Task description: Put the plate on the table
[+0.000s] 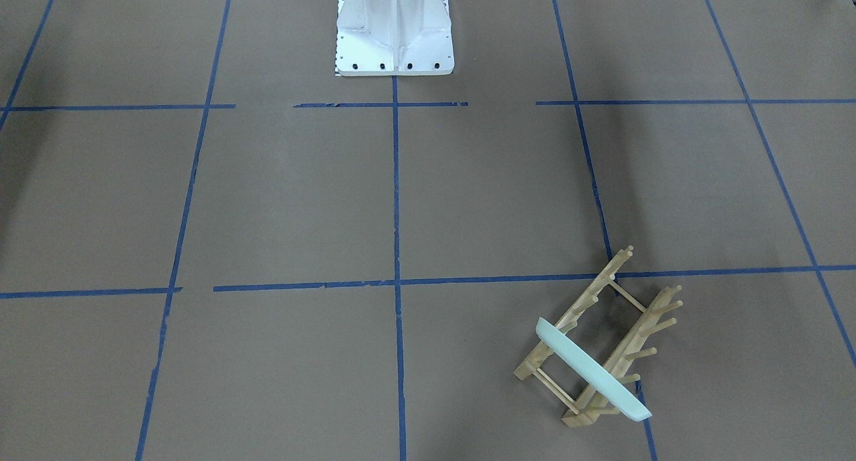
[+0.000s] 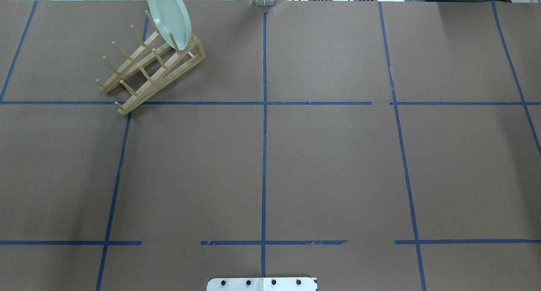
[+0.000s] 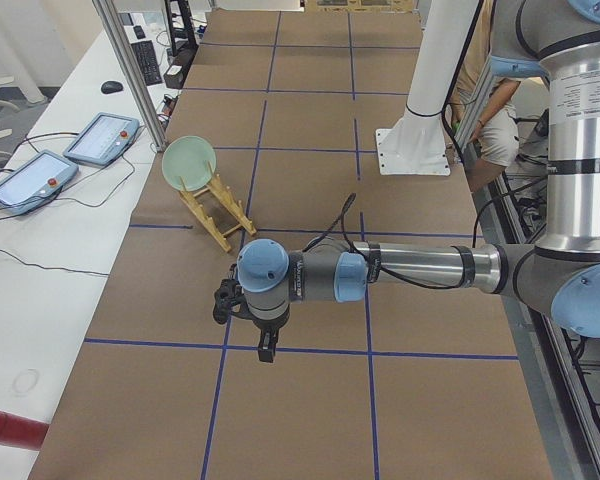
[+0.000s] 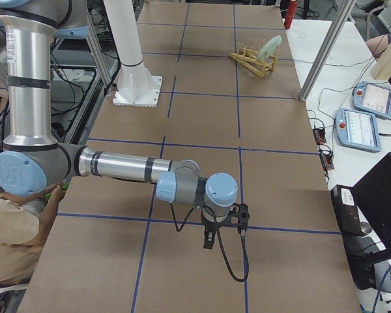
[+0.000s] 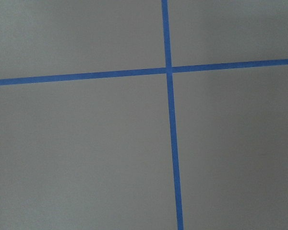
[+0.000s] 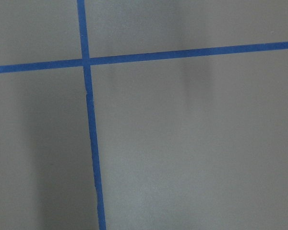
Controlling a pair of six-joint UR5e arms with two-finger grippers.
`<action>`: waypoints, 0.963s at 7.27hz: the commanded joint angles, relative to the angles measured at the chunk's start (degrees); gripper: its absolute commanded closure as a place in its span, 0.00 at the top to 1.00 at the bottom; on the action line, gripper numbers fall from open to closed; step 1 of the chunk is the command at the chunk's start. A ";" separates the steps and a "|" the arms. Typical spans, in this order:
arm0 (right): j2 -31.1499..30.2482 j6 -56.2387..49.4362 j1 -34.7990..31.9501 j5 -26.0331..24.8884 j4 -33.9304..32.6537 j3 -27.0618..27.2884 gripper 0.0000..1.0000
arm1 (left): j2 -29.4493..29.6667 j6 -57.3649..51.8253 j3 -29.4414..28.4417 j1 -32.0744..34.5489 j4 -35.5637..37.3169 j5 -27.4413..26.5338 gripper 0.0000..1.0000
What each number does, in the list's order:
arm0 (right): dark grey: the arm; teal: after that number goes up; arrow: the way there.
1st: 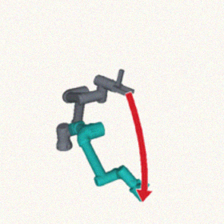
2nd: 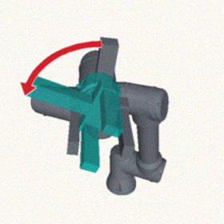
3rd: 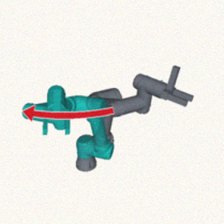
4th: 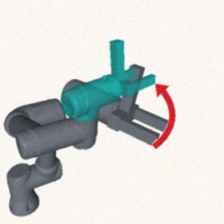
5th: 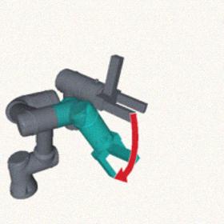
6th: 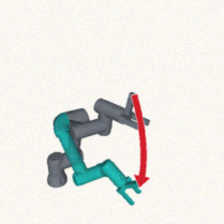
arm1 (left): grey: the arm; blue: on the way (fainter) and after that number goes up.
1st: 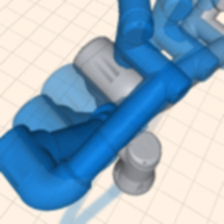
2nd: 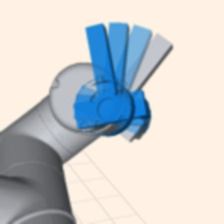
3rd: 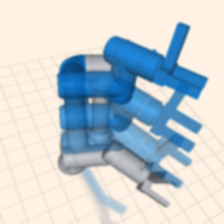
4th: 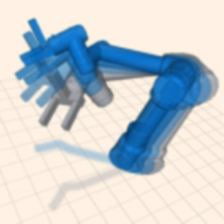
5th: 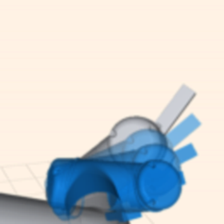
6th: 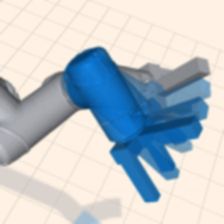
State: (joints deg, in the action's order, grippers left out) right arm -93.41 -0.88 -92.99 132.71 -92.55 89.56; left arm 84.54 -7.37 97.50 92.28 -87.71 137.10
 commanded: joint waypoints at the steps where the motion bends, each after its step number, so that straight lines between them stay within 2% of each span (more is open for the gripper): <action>1: -0.02 0.00 0.00 0.00 0.00 0.09 1.00 | -0.42 -0.01 1.18 0.01 0.60 0.27 1.00; 5: 0.06 0.00 0.00 0.00 0.00 0.00 1.00 | -0.43 -0.19 -0.65 -0.17 -1.49 -0.08 1.00; 6: -0.02 0.00 0.00 0.00 0.00 0.00 1.00 | 0.09 0.33 -0.21 -0.25 -7.33 0.45 1.00; 7: -0.02 0.00 0.00 0.00 0.00 0.00 1.00 | 0.45 7.91 -0.21 -0.52 -14.17 2.89 1.00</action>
State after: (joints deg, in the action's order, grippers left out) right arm -93.40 -0.88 -92.99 132.72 -92.55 89.57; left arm 84.54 -5.25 97.15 91.99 -94.77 137.98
